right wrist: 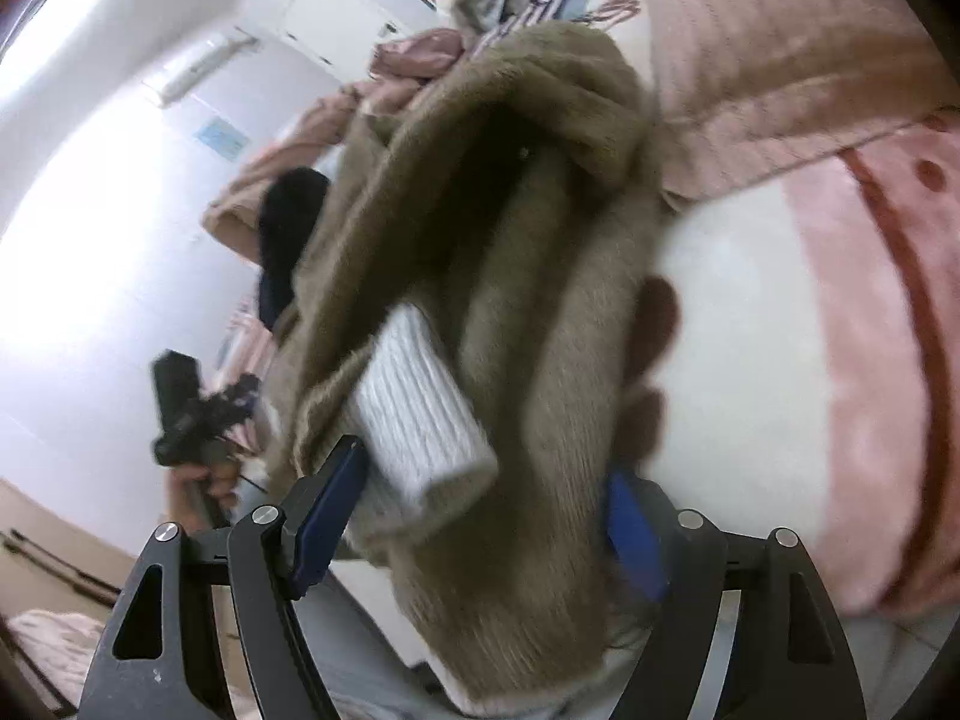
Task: Fold small clothes
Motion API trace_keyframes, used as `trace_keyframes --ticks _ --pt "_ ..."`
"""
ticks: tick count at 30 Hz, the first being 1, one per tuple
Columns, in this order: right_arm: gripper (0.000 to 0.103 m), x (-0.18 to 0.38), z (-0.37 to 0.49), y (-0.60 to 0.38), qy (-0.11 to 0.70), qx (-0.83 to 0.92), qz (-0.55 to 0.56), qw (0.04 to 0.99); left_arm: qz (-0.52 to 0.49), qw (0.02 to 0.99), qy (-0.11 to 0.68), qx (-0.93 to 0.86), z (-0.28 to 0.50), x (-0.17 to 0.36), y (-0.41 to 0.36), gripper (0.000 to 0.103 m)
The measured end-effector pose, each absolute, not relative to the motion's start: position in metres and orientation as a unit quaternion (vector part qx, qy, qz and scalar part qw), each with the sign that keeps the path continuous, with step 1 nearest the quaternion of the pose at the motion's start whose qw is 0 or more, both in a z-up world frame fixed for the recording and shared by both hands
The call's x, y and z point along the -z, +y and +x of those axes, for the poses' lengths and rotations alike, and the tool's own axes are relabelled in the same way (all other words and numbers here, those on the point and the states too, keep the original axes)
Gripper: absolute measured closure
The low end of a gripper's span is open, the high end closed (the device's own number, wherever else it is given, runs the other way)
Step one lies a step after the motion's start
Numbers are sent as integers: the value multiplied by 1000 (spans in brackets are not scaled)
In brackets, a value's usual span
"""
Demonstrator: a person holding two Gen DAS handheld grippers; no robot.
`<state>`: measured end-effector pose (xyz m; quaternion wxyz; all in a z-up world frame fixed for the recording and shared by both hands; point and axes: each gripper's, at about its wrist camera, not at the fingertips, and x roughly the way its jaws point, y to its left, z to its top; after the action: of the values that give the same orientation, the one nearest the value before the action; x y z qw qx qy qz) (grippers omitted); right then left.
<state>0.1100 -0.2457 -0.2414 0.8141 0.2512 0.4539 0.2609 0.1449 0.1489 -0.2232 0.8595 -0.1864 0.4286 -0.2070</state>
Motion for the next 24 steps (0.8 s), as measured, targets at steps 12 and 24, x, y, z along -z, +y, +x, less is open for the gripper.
trace_keyframes --ticks 12,24 --pt "45 249 116 -222 457 -326 240 792 -185 834 447 264 132 224 130 17" --pt "77 188 97 -211 373 -320 232 840 -160 849 396 311 96 177 110 86"
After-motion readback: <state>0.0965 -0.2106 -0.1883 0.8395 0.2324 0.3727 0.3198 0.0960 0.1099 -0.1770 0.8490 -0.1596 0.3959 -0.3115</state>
